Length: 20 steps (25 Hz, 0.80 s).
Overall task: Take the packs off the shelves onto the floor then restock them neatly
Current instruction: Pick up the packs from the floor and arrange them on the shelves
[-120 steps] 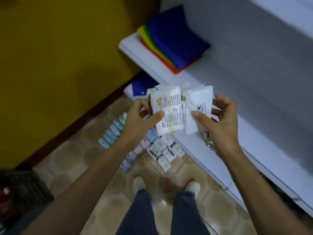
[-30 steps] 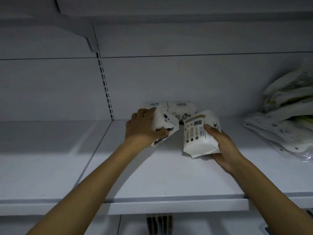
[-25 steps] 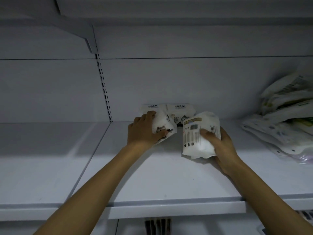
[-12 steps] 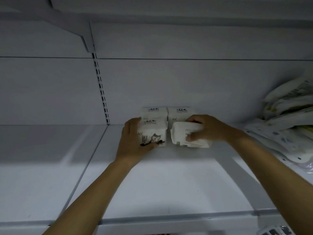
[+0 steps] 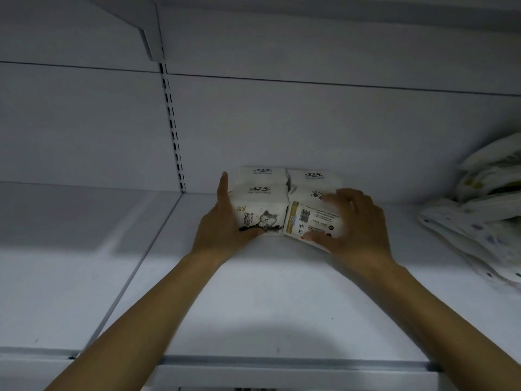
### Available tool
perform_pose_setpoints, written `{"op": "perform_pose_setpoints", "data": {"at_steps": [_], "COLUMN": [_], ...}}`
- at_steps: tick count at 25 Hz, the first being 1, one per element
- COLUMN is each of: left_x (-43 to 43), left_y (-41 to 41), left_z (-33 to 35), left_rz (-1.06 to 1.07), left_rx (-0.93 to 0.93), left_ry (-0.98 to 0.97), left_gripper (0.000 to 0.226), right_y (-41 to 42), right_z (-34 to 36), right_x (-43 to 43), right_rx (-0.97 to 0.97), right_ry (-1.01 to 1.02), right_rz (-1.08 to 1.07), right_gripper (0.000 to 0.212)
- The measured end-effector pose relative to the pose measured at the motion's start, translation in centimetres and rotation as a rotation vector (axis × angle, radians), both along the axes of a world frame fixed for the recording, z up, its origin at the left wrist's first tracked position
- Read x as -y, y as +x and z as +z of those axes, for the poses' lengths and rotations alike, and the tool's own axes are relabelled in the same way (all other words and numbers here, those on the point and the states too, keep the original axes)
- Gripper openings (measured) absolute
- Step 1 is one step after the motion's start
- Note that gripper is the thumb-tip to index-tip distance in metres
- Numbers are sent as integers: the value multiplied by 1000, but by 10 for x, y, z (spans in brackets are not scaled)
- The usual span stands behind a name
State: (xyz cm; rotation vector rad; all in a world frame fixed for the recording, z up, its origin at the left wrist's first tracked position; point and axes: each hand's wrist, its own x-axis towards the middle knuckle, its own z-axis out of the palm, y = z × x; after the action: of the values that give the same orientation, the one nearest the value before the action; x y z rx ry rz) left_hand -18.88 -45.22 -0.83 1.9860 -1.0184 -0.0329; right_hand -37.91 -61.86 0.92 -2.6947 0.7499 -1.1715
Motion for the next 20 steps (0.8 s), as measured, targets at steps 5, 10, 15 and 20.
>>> {"op": "perform_pose_setpoints", "data": {"at_steps": [5, 10, 15, 20], "left_x": [2, 4, 3, -22], "left_y": [7, 2, -6, -18], "left_z": [-8, -5, 0, 27], "left_rz": [-100, -32, 11, 7], "left_rx": [-147, -110, -124, -19], "left_ry": [30, 39, 70, 293], "left_gripper": [111, 107, 114, 118], "right_y": [5, 6, 6, -2], "right_z": [-11, -34, -30, -15], "right_x": [39, 34, 32, 11], "right_rx": [-158, -59, -70, -123], "right_ry": [-38, -94, -121, -182], "right_rz": [154, 189, 154, 28], "right_gripper": [65, 63, 63, 67]}}
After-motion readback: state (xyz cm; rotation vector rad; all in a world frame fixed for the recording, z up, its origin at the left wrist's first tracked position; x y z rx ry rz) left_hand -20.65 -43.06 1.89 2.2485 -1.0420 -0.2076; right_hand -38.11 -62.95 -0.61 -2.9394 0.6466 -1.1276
